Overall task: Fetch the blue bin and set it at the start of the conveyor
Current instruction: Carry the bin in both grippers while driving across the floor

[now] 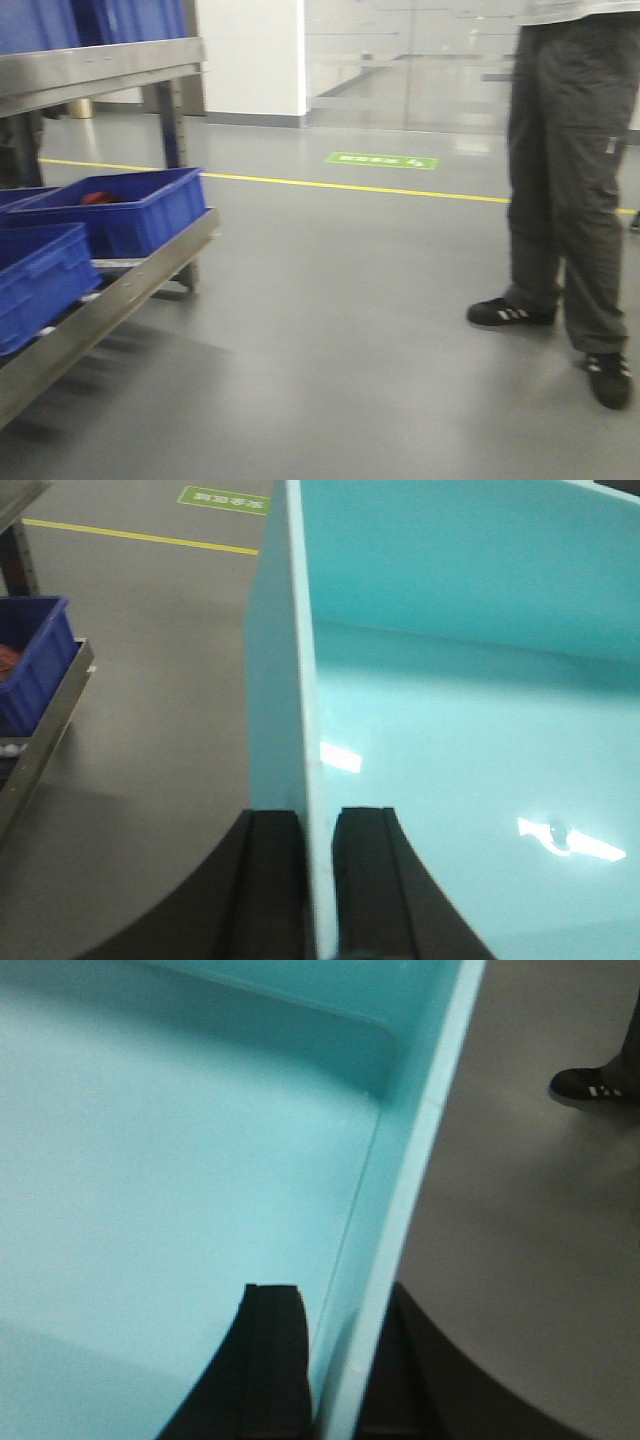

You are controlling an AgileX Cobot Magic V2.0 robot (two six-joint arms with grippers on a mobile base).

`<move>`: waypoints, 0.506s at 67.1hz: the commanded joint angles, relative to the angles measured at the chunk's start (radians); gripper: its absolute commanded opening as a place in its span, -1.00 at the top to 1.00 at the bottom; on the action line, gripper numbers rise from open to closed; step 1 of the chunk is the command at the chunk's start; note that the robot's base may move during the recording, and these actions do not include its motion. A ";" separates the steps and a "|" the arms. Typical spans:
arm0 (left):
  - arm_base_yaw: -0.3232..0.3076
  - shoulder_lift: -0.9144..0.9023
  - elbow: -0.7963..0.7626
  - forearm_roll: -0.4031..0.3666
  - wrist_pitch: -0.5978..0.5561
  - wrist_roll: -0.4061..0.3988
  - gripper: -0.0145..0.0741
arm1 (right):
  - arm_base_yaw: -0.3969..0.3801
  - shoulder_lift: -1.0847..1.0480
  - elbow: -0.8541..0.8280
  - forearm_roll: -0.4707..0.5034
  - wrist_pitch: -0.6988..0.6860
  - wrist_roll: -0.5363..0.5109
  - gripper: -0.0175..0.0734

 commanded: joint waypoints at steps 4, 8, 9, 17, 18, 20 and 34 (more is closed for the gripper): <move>-0.003 -0.017 -0.009 -0.016 -0.077 -0.002 0.92 | -0.007 -0.006 -0.007 -0.029 -0.007 -0.034 0.95; -0.003 -0.017 -0.009 -0.016 -0.077 -0.002 0.92 | -0.007 -0.006 -0.007 -0.029 -0.007 -0.034 0.95; -0.003 -0.017 -0.009 -0.016 -0.077 -0.002 0.92 | -0.007 -0.006 -0.007 -0.029 -0.007 -0.034 0.95; -0.003 -0.017 -0.009 -0.016 -0.077 -0.002 0.92 | -0.007 -0.006 -0.007 -0.029 -0.007 -0.034 0.95; -0.003 -0.017 -0.009 -0.016 -0.077 -0.002 0.92 | -0.007 -0.006 -0.007 -0.029 -0.007 -0.034 0.95; -0.003 -0.017 -0.009 -0.016 -0.077 -0.002 0.92 | -0.007 -0.006 -0.007 -0.029 -0.007 -0.034 0.95; -0.003 -0.017 -0.009 -0.016 -0.077 -0.002 0.92 | -0.007 -0.006 -0.007 -0.029 -0.007 -0.034 0.95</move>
